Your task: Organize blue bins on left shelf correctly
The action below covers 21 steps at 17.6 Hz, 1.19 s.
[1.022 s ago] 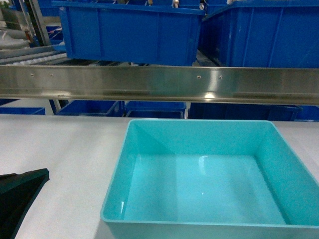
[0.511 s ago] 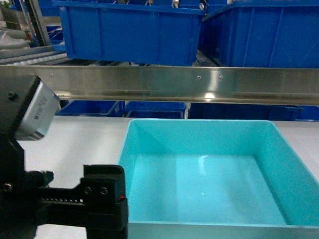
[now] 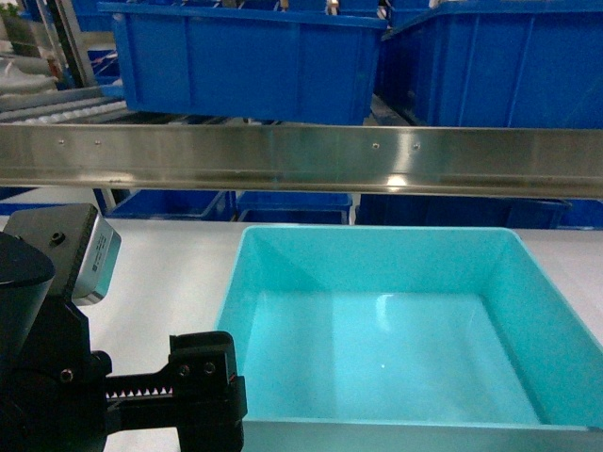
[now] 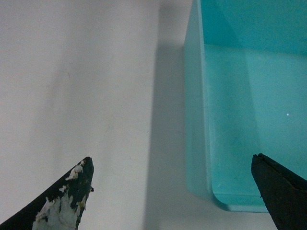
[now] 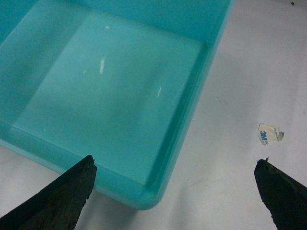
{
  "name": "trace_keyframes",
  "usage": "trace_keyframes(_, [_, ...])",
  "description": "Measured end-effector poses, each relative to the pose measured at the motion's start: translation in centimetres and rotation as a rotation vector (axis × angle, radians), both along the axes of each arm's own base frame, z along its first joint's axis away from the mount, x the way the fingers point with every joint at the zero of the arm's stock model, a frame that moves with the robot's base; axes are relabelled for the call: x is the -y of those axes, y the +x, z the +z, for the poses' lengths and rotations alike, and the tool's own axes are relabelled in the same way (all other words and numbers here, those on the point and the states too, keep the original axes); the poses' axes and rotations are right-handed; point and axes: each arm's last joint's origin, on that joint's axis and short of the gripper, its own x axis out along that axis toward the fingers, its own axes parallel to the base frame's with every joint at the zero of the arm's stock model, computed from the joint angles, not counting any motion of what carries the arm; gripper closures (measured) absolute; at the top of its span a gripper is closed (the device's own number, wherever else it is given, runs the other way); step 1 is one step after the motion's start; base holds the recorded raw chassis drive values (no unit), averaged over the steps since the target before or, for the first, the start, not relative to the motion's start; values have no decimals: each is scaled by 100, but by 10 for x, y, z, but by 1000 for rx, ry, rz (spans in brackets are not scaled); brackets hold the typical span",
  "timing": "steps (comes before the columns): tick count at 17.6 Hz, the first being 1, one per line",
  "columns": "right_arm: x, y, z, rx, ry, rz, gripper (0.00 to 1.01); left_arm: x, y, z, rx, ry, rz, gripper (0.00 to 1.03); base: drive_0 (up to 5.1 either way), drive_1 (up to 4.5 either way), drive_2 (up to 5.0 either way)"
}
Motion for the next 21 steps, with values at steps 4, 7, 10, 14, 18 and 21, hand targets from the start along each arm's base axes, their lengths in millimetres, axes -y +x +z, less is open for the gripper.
trace_keyframes(4, [-7,4,-9,-17,-18,5,3,-2,2,-12,-65,-2,-12,5,0,0,0])
trace_keyframes(7, [-8,9,-11,-6,-23,-3,3,-2,10,-13,-52,-15,-3,5,0,0,0])
trace_keyframes(10, [-7,12,-16,-18,-28,-9,3,-3,16,-18,-69,-13,-2,5,0,0,0])
trace_keyframes(14, [-6,21,-17,-6,-31,-14,3,4,27,-15,-59,-12,-14,5,0,0,0])
trace_keyframes(18, [-4,26,-23,-14,-33,-22,3,9,31,-21,-74,9,-10,5,0,0,0])
trace_keyframes(21, [-3,34,-24,-2,-37,-28,3,11,34,-26,-79,20,-6,5,0,0,0])
